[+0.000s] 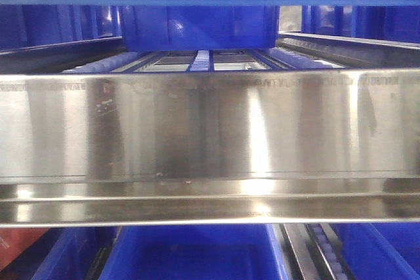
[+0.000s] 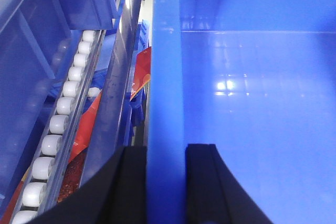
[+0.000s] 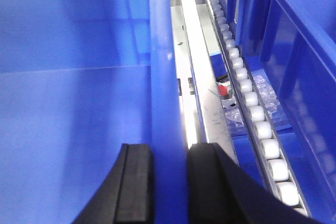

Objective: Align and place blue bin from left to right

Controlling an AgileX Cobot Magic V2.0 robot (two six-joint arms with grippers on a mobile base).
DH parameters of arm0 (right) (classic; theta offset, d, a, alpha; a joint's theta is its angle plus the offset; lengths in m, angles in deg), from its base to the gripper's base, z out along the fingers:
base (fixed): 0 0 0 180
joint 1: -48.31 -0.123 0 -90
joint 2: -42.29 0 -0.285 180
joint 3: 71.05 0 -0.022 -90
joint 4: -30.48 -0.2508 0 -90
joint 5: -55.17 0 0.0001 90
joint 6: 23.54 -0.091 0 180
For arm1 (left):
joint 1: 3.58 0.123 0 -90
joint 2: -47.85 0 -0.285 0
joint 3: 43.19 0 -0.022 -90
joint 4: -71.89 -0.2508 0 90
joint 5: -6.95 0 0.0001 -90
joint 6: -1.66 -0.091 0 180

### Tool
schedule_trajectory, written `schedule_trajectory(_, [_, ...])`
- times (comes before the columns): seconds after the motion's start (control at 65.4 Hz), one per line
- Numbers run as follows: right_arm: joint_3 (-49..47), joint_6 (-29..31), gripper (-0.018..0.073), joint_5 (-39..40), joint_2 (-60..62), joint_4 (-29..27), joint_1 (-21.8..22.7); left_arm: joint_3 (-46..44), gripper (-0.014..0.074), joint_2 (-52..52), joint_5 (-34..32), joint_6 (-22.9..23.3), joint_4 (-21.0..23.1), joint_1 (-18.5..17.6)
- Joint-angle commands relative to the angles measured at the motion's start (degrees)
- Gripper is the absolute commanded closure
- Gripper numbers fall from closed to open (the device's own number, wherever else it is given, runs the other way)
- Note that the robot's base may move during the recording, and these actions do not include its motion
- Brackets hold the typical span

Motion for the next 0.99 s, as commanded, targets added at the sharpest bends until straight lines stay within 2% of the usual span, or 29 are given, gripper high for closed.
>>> schedule_trajectory(0.0, [-0.62,-0.14,0.0725,30.85,0.44,0.96,-1.02,-0.60,0.0707,-0.41,-5.38,-0.09,-0.62,-0.90])
schedule_trajectory(0.214, [-0.62,-0.14,0.0725,30.85,0.44,0.96,-1.02,-0.60,0.0707,-0.41,-5.97,-0.09,-3.18,-0.90])
schedule_trajectory(0.336, [-0.62,-0.14,0.0725,30.85,0.44,0.96,-1.02,-0.60,0.0707,-0.41,-5.97,-0.09,-3.18,-0.90])
schedule_trajectory(0.535, [-0.73,-0.70,0.0725,25.99,-0.67,0.96,-1.02,-0.60,0.0707,-0.41,-7.29,-0.18,-2.39,-0.60])
schedule_trajectory(0.596, [-1.35,-0.84,0.0725,24.32,-1.92,0.96,-1.02,-0.70,0.0707,-0.41,-8.40,-1.56,-0.76,0.71])
schedule_trajectory(0.658, [-2.42,-0.84,0.0725,23.08,-3.13,1.04,-0.82,-0.70,0.0707,-0.41,-10.15,-3.00,2.94,2.96])
schedule_trajectory(0.826, [-5.07,-0.93,0.0725,22.99,-8.32,1.40,1.39,-0.70,0.0707,0.19,-17.27,-8.95,15.41,11.85])
schedule_trajectory(0.918, [-5.44,-2.86,0.0725,23.64,-10.43,0.45,3.91,-0.70,0.0707,1.95,-18.03,-12.41,19.12,15.82])
schedule_trajectory(0.979, [-5.44,-3.15,0.0725,24.69,-11.26,-1.67,6.03,-0.70,0.0707,3.35,-18.43,-13.67,21.04,17.19])
